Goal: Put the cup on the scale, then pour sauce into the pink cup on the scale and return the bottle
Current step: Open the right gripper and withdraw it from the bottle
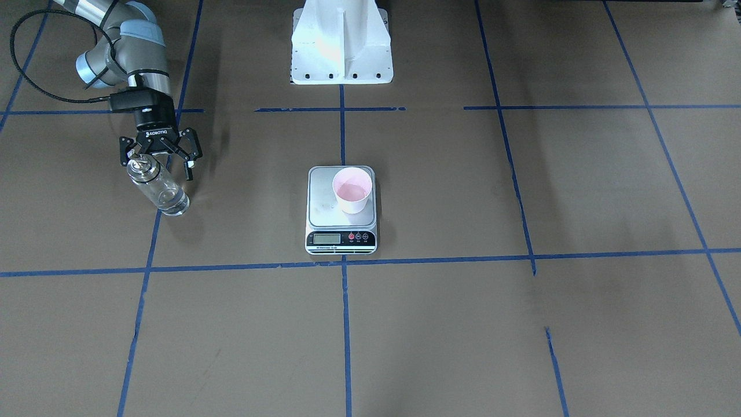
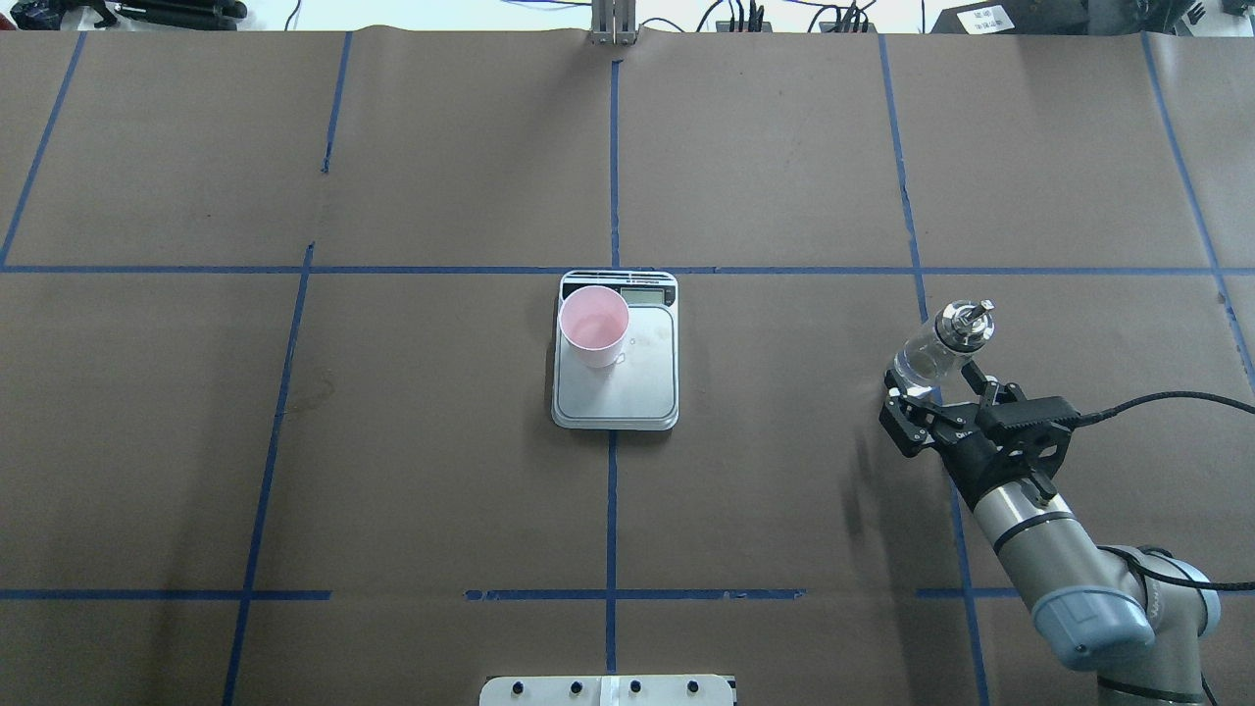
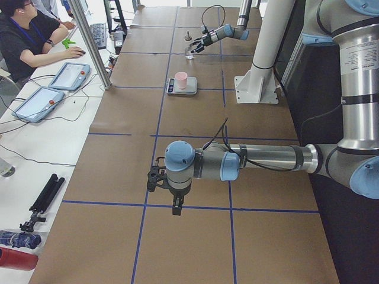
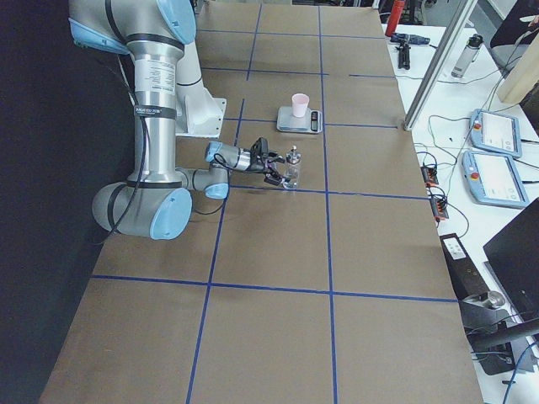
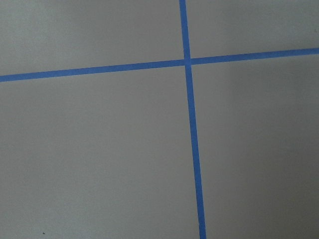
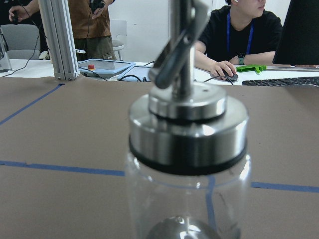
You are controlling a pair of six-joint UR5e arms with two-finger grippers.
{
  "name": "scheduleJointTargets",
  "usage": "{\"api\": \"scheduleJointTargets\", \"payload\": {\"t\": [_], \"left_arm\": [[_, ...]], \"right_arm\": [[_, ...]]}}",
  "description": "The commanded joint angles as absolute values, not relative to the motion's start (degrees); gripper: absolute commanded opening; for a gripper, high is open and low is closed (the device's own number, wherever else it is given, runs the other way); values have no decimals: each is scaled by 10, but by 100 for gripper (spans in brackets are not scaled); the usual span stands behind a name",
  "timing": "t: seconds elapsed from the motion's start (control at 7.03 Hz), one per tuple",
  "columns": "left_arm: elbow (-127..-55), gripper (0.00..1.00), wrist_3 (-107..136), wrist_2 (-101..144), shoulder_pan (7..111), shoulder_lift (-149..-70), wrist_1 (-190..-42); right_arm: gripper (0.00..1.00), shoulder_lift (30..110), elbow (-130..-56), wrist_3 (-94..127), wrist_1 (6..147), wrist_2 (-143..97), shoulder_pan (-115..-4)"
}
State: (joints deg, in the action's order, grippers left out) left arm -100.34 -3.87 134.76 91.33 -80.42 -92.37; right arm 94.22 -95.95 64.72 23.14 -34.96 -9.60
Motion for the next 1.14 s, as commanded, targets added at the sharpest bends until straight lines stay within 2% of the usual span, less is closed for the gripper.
{"api": "scheduleJointTargets", "payload": {"t": [0.0, 0.14, 0.57, 1.0], "left_arm": [[-1004, 100, -39, 1348, 913, -804, -924], [-1004, 100, -39, 1348, 913, -804, -924], [-1004, 100, -39, 1348, 914, -804, -924], [-1005, 100, -39, 1349, 913, -804, -924]], "right_arm": [[100, 1001, -960, 640, 135, -338, -58], [100, 1032, -959, 637, 109, -339, -55], [100, 1044, -968, 583, 63, -391, -79], [100, 1054, -959, 517, 64, -659, -296]]}}
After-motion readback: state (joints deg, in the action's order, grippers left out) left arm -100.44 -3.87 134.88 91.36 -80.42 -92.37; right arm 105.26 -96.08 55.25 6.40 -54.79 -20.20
